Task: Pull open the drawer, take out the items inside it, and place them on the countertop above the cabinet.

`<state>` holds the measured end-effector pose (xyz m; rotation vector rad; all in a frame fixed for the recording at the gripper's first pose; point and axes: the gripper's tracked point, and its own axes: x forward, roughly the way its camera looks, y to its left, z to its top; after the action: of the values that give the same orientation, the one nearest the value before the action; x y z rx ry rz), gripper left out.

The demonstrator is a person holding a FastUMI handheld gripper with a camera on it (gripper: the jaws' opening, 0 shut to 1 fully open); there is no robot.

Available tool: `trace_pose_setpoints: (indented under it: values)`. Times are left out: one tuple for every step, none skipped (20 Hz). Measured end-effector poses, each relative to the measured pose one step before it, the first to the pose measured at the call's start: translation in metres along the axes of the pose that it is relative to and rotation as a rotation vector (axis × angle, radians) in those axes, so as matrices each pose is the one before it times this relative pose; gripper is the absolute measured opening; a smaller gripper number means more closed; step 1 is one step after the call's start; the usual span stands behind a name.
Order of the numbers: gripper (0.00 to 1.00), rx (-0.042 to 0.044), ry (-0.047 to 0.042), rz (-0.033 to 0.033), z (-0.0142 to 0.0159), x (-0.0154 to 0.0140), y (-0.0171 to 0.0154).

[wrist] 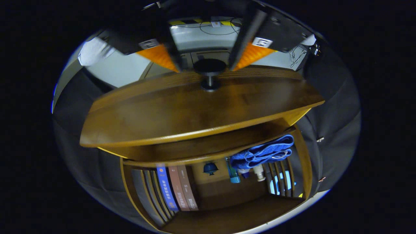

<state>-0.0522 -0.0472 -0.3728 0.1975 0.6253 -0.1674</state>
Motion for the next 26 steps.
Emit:
trace_pose_setpoints:
  values:
    - [1.00, 0.00428, -0.00542, -0.01226, 0.00084, -0.00234, -0.00173]
    - [0.97, 0.00221, -0.02417, -0.00497, 0.00975, -0.01111, 0.00108]
    - [0.97, -0.00360, -0.02569, -0.01170, 0.01063, -0.01145, 0.00019]
    - [0.99, -0.00458, -0.01622, -0.00150, 0.01206, -0.00966, 0.00374]
    - [0.99, -0.00293, -0.00939, 0.01012, 0.01189, -0.00726, 0.00691]
    - [0.99, 0.00377, -0.00128, 0.01437, 0.01191, -0.00459, 0.00796]
    - [0.99, 0.00864, 0.00724, 0.01955, 0.01212, -0.00356, 0.00873]
    - [0.99, 0.00866, 0.00224, 0.02273, 0.01399, -0.00113, 0.00955]
    - [0.99, -0.00078, 0.01127, 0.00783, 0.01403, -0.00059, 0.00547]
    - [0.99, -0.01063, 0.01274, -0.00208, 0.01375, 0.00429, 0.00251]
    - [0.99, -0.01695, 0.01126, -0.00685, 0.01288, 0.00954, 0.00122]
    - [0.99, -0.01393, 0.01935, 0.00107, 0.01111, 0.01108, 0.00305]
    - [0.99, -0.01535, 0.03826, -0.01645, 0.00606, 0.01385, -0.00055]
    - [0.98, -0.00996, 0.05877, -0.01415, 0.00083, 0.01414, -0.00151]
    - [0.99, -0.00321, 0.07190, 0.00157, -0.00204, 0.01417, 0.00164]
    - [0.99, 0.00828, 0.04410, 0.00603, 0.00273, 0.01084, 0.00238]
    - [0.99, 0.00349, 0.02936, -0.01048, 0.00356, 0.01331, -0.00169]
    - [0.99, -0.00335, 0.02121, -0.01547, 0.00365, 0.01485, -0.00295]
    - [0.99, -0.00639, 0.03513, -0.01726, 0.00058, 0.01521, -0.00173]
    - [0.99, -0.01116, 0.05424, -0.01169, -0.00479, 0.01360, -0.00057]
    - [0.99, -0.02143, 0.05850, -0.02222, -0.00676, 0.01195, -0.00166]
    - [1.00, -0.02145, 0.05102, -0.01467, -0.00402, 0.01184, -0.00045]
    - [0.99, -0.01736, 0.04069, -0.00377, -0.00235, 0.01145, -0.00030]
    - [0.99, -0.00955, 0.02795, -0.00822, -0.00034, 0.00964, -0.00045]
    - [0.99, -0.00444, 0.01896, -0.01134, -0.00042, 0.00778, -0.00058]
    - [0.99, 0.00106, 0.01668, -0.01049, 0.00045, 0.00671, -0.00146]
